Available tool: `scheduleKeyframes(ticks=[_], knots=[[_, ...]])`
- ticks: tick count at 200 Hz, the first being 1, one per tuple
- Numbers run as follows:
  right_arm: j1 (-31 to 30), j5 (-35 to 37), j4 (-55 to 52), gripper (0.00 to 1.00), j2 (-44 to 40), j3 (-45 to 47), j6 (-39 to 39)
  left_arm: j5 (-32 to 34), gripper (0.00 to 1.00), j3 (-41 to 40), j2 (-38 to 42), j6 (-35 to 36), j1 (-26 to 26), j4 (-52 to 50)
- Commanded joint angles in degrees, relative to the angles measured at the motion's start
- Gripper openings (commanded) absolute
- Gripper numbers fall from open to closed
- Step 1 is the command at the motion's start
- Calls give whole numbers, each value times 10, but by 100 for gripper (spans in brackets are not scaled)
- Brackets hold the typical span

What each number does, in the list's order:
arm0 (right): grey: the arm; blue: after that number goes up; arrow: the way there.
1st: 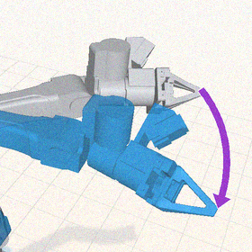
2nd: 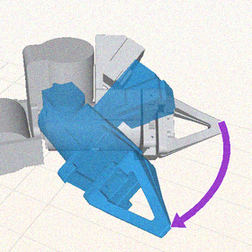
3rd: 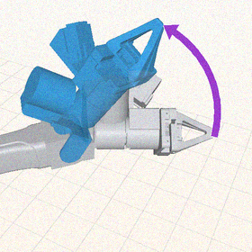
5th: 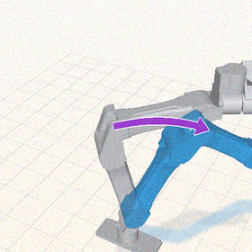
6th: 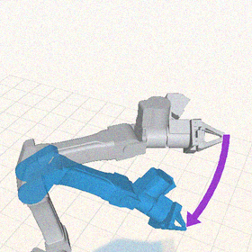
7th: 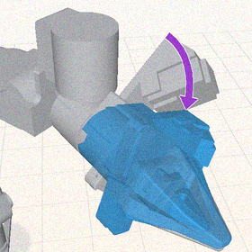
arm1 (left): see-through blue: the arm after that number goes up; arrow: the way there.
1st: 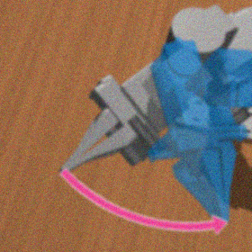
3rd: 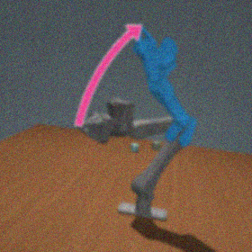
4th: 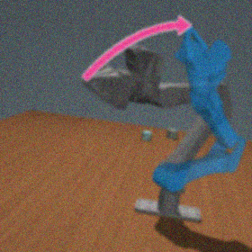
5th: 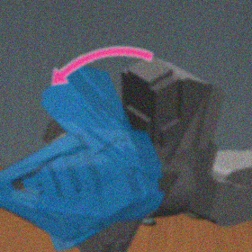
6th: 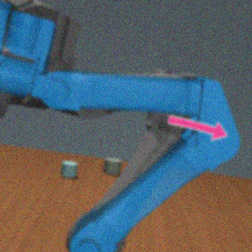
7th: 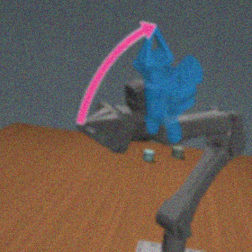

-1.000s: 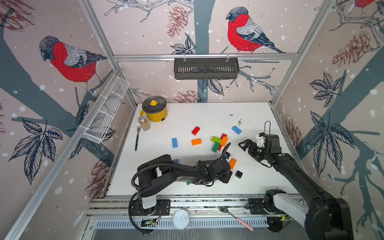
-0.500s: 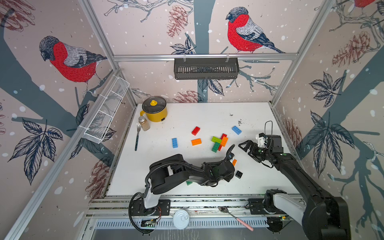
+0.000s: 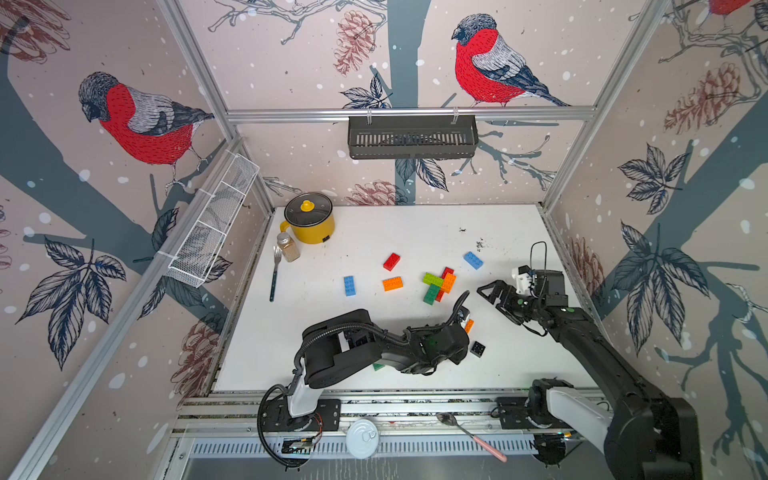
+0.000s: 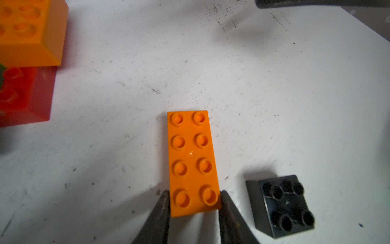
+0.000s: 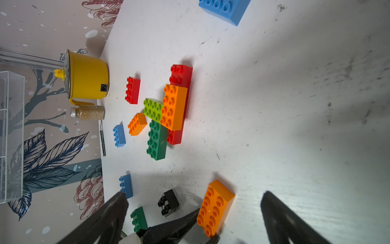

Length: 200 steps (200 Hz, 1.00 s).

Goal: Assemble a small pinwheel with lego
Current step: Pick up the lego brick from the center of the board.

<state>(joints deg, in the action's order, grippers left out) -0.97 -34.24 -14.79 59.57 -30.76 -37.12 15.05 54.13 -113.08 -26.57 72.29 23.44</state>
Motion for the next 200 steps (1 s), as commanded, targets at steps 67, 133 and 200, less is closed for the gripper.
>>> scheduleKeyframes(ticks=[67,133,200], knots=[[1,-2,10,99,3,6,14,-29,27,7,-26,13,6,-18],[-1,1,31,99,15,8,17,17,17,4,24,-16,6,-57],[-113,69,80,99,67,-3,5,62,17,-95,224,-86,-12,-158]])
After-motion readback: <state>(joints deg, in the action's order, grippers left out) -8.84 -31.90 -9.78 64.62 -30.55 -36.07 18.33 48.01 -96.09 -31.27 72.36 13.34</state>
